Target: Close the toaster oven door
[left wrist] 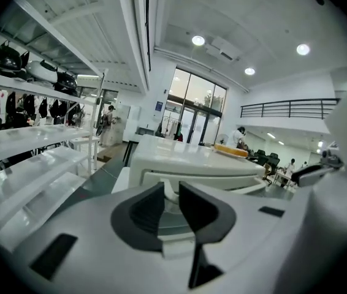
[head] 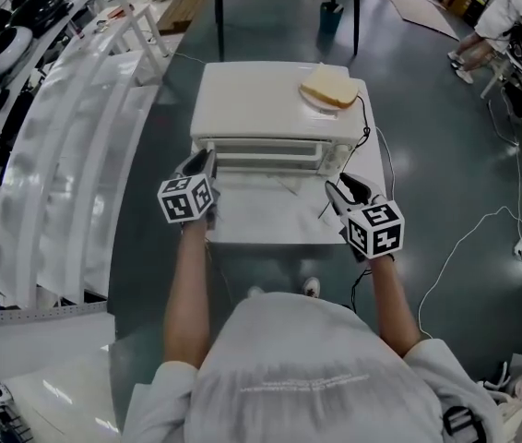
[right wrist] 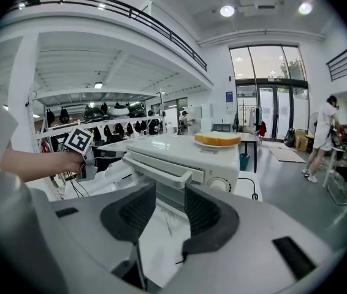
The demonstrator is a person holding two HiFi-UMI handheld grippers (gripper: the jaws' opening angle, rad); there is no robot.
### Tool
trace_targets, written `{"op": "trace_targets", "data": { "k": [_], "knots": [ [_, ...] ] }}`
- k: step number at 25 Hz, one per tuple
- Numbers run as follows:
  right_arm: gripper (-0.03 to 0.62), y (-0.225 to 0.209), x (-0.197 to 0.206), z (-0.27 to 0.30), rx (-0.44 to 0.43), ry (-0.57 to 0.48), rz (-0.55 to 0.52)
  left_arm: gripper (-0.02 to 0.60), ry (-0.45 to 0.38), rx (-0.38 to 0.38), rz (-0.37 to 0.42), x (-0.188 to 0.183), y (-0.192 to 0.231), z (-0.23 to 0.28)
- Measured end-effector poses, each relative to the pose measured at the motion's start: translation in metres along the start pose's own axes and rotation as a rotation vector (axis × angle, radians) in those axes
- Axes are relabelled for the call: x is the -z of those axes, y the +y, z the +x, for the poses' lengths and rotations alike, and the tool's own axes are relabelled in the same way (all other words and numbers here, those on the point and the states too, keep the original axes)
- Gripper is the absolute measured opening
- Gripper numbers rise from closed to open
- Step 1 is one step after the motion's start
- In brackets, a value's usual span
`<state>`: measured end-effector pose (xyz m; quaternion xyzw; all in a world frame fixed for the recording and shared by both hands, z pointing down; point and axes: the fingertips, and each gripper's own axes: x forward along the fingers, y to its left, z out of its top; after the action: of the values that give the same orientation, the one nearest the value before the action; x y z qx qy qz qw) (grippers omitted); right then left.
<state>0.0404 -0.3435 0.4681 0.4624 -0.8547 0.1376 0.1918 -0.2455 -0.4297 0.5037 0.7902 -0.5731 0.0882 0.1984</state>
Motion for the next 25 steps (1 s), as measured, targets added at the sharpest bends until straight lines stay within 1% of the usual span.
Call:
{"op": "trace_targets", "data": {
  "k": [7,9,15,18,21,25],
  "knots": [
    [0.158,-0.006,-0.004,-0.001,0.005,-0.004,-0.004,0.074,-0.010,-0.011,0.015,-0.007,0.000,0.008],
    [0.158,-0.007,-0.004,-0.002,0.004,-0.006,-0.007,0.074,-0.014,-0.018,0.032,-0.008,0.000,0.008],
    [0.158,-0.017,-0.021,-0.007,0.013,-0.037,-0.045,0.075,-0.003,-0.077,0.157,-0.015,-0.003,0.002],
    [0.155,-0.023,-0.039,-0.011,-0.006,-0.071,-0.048,0.074,-0.013,-0.079,0.216,-0.028,-0.012,-0.008],
    [0.153,-0.024,-0.064,-0.017,-0.015,-0.120,-0.070,0.074,-0.041,-0.074,0.263,-0.047,-0.022,-0.024],
    [0.147,-0.017,-0.099,-0.019,-0.050,-0.174,-0.155,0.072,-0.106,-0.062,0.304,-0.077,-0.030,-0.047]
  ]
}}
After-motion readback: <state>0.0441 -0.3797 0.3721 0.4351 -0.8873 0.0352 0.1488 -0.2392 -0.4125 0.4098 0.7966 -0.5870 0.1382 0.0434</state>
